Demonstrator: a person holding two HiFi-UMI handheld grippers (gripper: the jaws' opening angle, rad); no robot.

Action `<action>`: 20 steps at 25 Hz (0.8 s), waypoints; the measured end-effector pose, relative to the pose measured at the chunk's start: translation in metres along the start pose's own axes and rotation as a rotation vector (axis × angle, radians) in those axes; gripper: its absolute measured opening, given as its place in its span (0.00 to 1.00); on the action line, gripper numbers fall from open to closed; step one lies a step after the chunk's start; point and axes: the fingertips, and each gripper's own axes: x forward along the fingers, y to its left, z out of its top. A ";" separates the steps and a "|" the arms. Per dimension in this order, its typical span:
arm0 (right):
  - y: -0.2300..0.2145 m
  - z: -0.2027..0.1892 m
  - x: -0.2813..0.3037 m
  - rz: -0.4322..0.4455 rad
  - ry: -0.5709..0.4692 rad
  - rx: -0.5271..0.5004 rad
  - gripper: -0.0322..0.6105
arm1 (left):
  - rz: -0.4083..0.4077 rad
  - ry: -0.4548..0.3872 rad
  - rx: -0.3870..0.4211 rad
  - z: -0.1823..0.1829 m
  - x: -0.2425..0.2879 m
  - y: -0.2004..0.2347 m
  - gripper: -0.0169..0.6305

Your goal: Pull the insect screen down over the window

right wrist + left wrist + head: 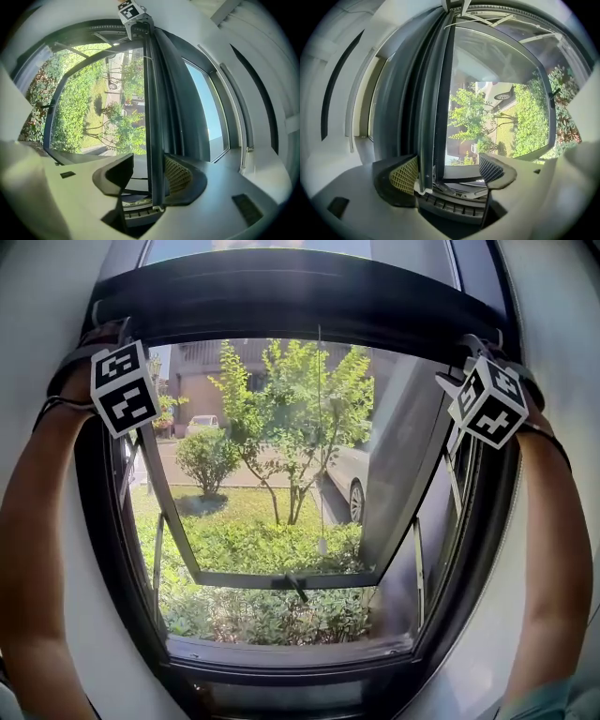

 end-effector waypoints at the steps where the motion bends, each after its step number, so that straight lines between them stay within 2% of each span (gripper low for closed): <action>1: 0.002 -0.001 -0.001 0.009 0.006 -0.011 0.37 | -0.006 0.000 0.006 0.000 0.000 -0.002 0.64; 6: 0.014 -0.001 -0.009 0.066 0.033 -0.035 0.37 | -0.067 0.013 0.029 -0.004 -0.011 -0.016 0.64; 11: 0.048 -0.004 -0.020 0.152 0.063 -0.050 0.37 | -0.132 0.008 0.046 -0.006 -0.022 -0.049 0.64; 20: 0.096 -0.002 -0.042 0.222 0.063 -0.057 0.37 | -0.214 -0.006 0.073 -0.018 -0.047 -0.101 0.64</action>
